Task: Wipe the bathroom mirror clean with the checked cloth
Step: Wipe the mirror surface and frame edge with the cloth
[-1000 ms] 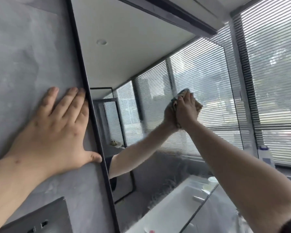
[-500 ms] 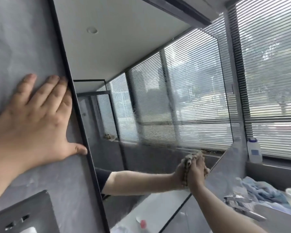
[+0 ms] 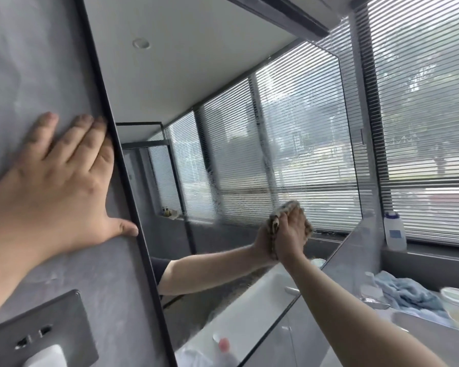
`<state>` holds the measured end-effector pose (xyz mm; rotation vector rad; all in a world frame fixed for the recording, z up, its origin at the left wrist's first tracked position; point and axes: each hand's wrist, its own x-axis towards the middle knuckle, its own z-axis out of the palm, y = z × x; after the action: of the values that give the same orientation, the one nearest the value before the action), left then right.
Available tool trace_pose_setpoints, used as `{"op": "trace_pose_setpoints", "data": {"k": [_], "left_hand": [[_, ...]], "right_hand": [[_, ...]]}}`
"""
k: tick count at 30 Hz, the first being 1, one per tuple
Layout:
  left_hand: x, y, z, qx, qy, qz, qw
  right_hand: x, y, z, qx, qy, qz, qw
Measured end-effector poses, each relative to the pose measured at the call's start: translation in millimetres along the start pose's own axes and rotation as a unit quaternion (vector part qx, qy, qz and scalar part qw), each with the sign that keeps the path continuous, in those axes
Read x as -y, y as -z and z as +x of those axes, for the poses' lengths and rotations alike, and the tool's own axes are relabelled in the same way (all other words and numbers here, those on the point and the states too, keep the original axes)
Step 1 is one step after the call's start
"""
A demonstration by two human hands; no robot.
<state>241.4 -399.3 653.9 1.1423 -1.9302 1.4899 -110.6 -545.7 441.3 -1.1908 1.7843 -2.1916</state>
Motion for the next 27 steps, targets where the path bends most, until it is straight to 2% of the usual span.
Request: {"op": "trace_pose_setpoints", "data": {"k": [3, 5, 9, 12, 17, 21, 27], "left_hand": [[1, -3, 0, 0.007, -0.001, -0.009, 1.000], [2, -3, 0, 0.007, -0.003, -0.012, 1.000], [4, -6, 1, 0.009, -0.006, -0.023, 1.000], [4, -7, 1, 0.010, -0.004, -0.028, 1.000], [4, -6, 2, 0.010, -0.007, -0.038, 0.999], [4, -7, 2, 0.001, -0.006, -0.040, 0.999], [2, -1, -2, -0.006, -0.006, -0.016, 1.000]], "right_hand": [[52, 0, 34, 0.056, 0.083, -0.076, 0.992], [73, 1, 48, 0.078, 0.107, -0.109, 0.985], [62, 8, 38, 0.101, 0.122, -0.092, 0.983], [24, 10, 6, 0.100, 0.057, -0.061, 0.991], [-63, 10, -90, 0.049, -0.093, 0.020, 0.994], [-87, 6, -141, 0.057, -0.133, 0.034, 0.989], [-64, 0, -126, 0.024, -0.150, 0.022, 0.988]]}}
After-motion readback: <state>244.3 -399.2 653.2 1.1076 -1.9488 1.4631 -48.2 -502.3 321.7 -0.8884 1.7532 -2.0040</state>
